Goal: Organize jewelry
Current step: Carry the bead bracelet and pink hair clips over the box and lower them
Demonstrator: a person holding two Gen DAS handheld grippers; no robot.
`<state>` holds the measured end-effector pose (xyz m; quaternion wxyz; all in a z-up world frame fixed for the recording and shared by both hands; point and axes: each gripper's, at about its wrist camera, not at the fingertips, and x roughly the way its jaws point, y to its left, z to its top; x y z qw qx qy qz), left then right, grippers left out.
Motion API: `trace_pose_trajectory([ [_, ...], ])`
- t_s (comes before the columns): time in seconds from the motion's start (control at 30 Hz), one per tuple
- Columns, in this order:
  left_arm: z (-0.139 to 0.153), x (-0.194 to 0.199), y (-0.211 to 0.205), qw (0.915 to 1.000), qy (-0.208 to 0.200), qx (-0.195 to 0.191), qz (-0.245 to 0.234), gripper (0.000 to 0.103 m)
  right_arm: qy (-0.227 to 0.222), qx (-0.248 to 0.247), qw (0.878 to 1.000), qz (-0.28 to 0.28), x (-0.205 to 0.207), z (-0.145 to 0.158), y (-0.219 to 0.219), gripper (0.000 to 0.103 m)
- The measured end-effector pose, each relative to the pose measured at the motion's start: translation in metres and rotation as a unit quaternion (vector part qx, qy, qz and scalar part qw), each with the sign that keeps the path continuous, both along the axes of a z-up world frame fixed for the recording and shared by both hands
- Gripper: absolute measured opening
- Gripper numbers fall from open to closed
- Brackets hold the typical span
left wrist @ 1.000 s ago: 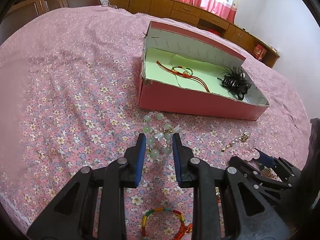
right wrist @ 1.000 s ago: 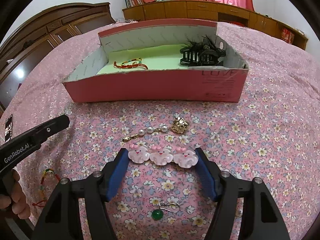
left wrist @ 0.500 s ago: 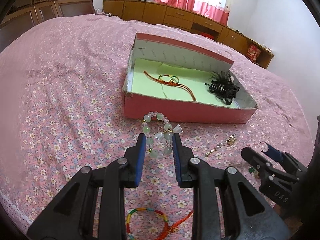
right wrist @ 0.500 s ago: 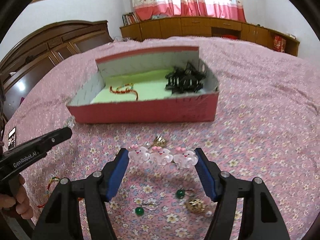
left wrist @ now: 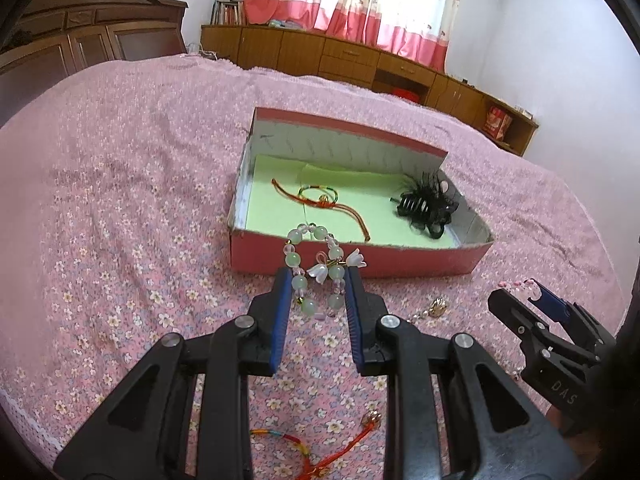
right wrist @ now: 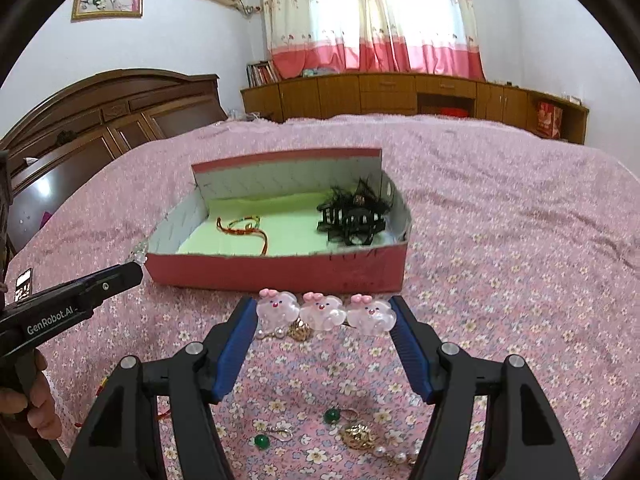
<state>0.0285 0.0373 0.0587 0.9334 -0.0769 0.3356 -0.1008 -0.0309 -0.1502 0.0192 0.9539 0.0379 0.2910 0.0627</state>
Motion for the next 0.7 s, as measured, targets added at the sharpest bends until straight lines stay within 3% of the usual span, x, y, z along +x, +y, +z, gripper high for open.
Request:
trace_pose_trajectory([
  [0.7,0.025,0.026,-0.013,0.9977,-0.068,0.003,-0.004,0.018,-0.08,-0.017,0.997,-0.002,0.023,0.028,-0.006,0.069],
])
